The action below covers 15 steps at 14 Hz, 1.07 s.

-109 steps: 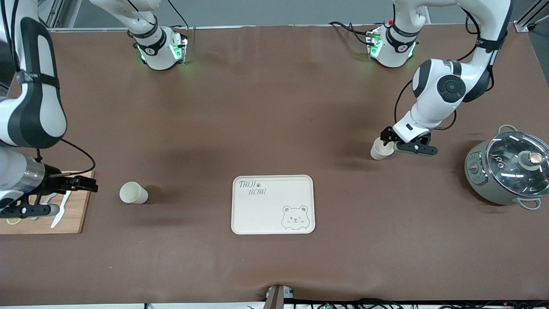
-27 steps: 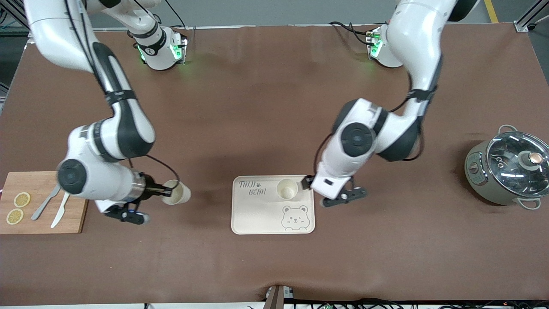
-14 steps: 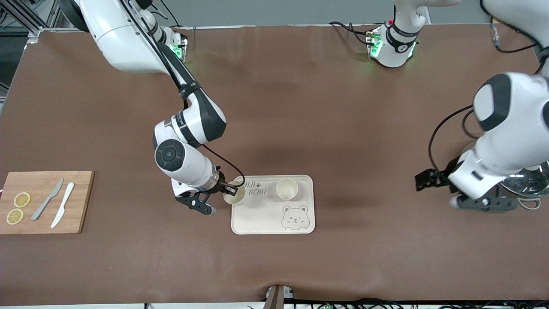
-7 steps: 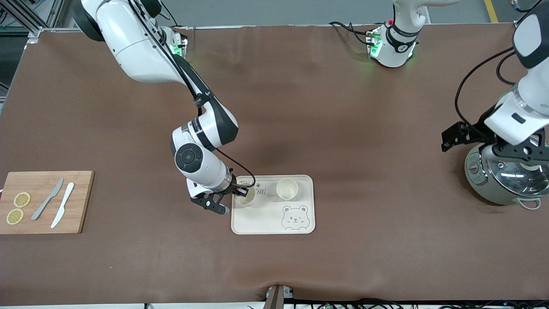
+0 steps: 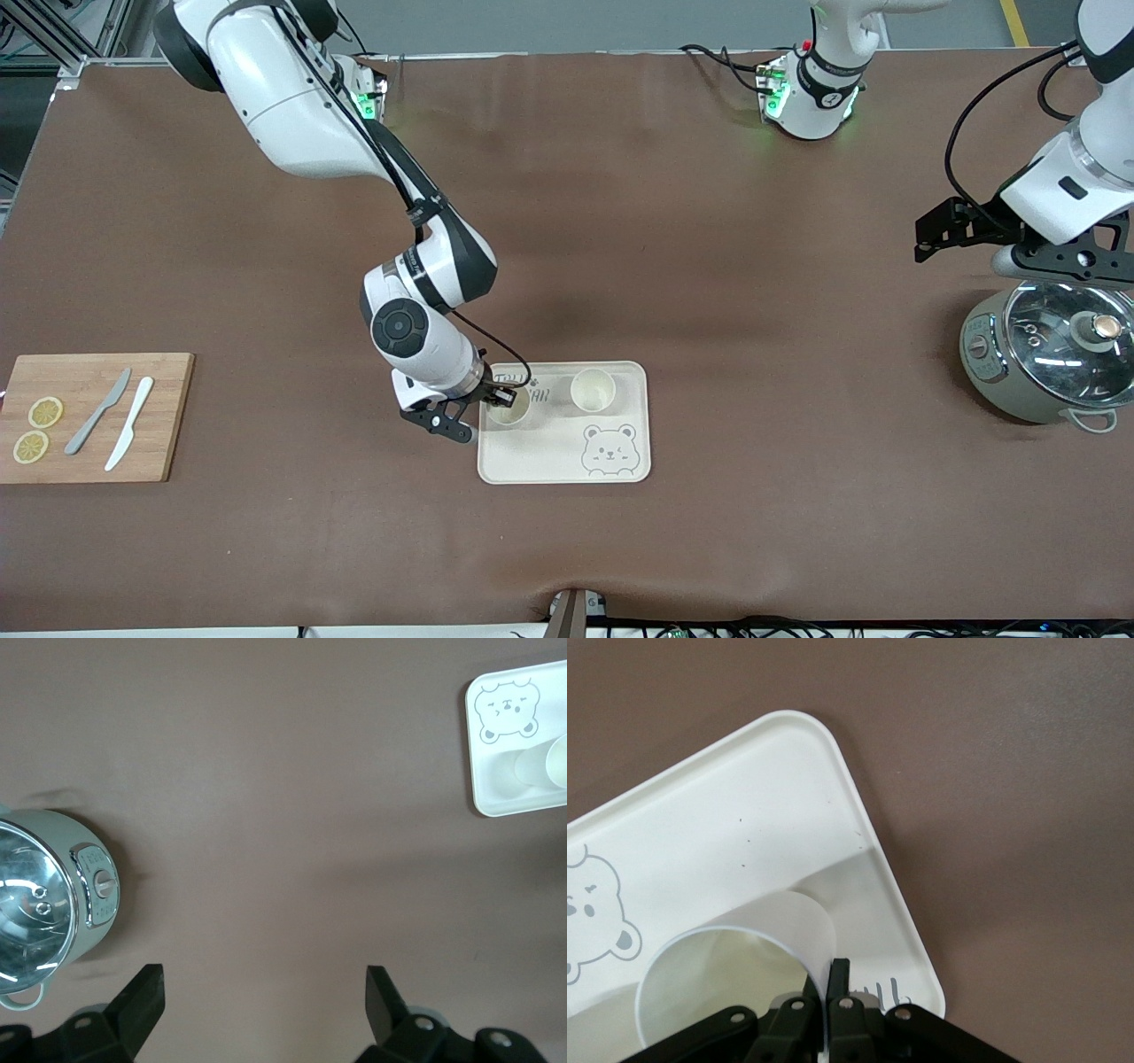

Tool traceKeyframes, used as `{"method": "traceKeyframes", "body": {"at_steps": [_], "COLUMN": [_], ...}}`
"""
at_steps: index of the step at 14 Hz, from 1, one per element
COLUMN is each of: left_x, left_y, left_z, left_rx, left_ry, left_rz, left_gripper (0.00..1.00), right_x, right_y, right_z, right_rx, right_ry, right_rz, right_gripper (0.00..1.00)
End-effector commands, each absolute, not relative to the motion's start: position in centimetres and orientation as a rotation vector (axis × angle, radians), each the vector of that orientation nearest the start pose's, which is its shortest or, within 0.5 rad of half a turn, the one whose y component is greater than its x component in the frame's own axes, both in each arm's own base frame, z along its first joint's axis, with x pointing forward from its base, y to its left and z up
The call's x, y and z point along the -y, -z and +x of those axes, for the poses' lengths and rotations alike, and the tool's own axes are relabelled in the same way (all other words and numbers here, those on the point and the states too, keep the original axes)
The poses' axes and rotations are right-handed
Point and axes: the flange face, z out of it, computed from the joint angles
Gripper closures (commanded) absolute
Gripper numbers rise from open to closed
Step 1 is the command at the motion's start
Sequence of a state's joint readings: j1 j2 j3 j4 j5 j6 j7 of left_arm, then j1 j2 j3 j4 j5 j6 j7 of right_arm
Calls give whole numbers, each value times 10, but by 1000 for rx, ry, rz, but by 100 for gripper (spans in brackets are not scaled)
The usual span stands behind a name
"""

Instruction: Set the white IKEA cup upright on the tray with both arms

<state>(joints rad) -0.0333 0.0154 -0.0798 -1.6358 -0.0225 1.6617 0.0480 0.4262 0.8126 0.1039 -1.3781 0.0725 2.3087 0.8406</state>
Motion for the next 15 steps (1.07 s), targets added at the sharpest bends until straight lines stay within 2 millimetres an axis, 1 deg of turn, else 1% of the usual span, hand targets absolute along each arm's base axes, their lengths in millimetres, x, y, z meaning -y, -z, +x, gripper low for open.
{"method": "traceKeyframes", "body": {"at_steps": [1,3,4,7,8,9,10,11,12,14,15], "left_x": [70,74,70,65,65,65,65,66,64,60,59], "left_y": [-591,-590,-591,-604,-612,-618,-620,-618,-617,-618,-618], "left_z": [542,542,544,551,555,558,563,565,565,566,566], "left_rx": [-288,-293,-283,-289,-280,-279,-273,-270,-268,-244,-225], "left_ry": [42,47,52,91,111,101,75,62,60,65,62], "left_rz": [-3150,-3152,-3156,-3151,-3154,-3156,-3157,-3160,-3163,-3180,-3218], "left_gripper": [0,0,0,0,0,0,0,0,0,0,0], "right_x": [-372,-371,-371,-371,-370,-370,-369,-368,-369,-367,-367], "right_y": [-238,-236,-235,-234,-234,-234,-234,-234,-235,-243,-249], "right_z": [654,654,654,654,654,654,655,655,655,656,656], "right_rx": [-578,-570,-554,-554,-555,-555,-556,-557,-548,-512,-509], "right_ry": [50,56,70,69,68,68,69,70,76,112,116], "right_rz": [-2920,-2929,-2945,-2946,-2947,-2947,-2948,-2949,-2952,-2985,-2984], "right_gripper": [100,100,100,100,100,96,66,27,0,0,0]}}
